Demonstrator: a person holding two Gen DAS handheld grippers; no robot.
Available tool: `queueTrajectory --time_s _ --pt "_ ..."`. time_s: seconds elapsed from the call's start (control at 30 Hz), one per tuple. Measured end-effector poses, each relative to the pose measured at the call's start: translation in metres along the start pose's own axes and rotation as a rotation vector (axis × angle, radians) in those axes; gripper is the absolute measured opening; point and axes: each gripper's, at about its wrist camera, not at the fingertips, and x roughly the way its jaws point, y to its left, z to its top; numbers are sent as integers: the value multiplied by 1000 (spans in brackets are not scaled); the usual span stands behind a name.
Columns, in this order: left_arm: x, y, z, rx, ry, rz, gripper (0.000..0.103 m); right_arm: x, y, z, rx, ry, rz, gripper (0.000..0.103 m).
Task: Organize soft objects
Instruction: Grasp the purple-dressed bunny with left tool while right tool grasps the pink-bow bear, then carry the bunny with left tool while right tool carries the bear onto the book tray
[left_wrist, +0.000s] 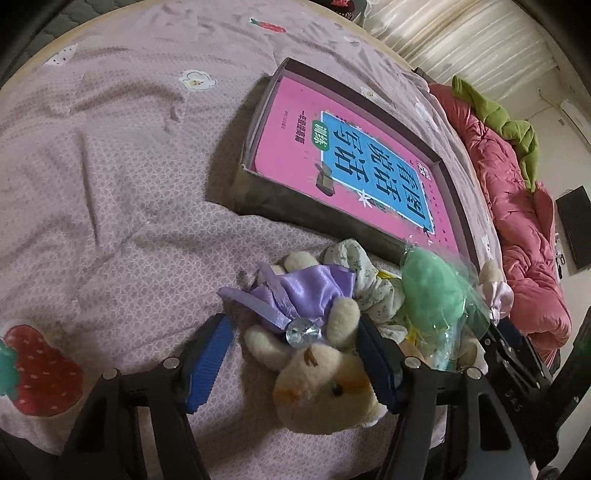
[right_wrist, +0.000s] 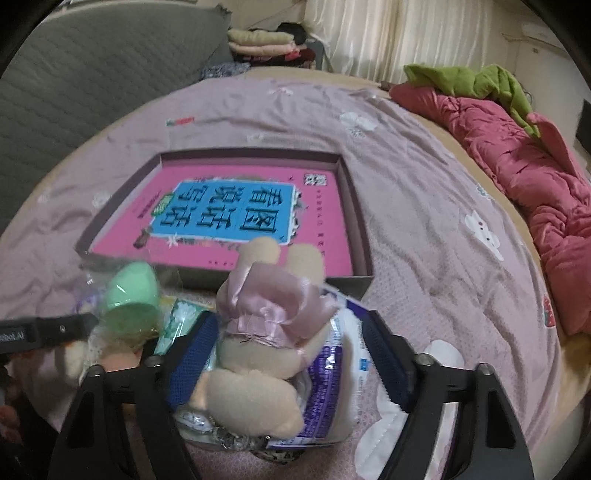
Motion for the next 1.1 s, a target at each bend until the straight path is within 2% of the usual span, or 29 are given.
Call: queueTrajectory --time_s 0.07,0.13,0.27,0.37,0.47,0.67,0.93,1.1 --pt "3 -2 2 1 5 -4 61 0 3 -1 -21 -11 -10 59" --pt "6 -4 3 0 9 -3 59 -3 3 -1 -34 -29 -13 55" --pt "8 -6 6 -10 6 -20 51 -14 -3 1 -20 -60 -18 54" --pt "5 -5 7 -21 -1 -41 49 -22 -9 2 -2 -76 -16 54" --pt "-1 -2 6 -38 -10 -78 48 -27 -12 1 8 -82 -14 54" --pt "-18 -1 2 -31 -36 -92 48 -40 -13 -2 12 -107 -1 54" --pt "-54 -17 10 44 -130 -82 48 -54 -18 3 30 -142 5 54" --pt "-68 -25 19 96 -187 -45 48 -57 -21 7 36 -158 7 55"
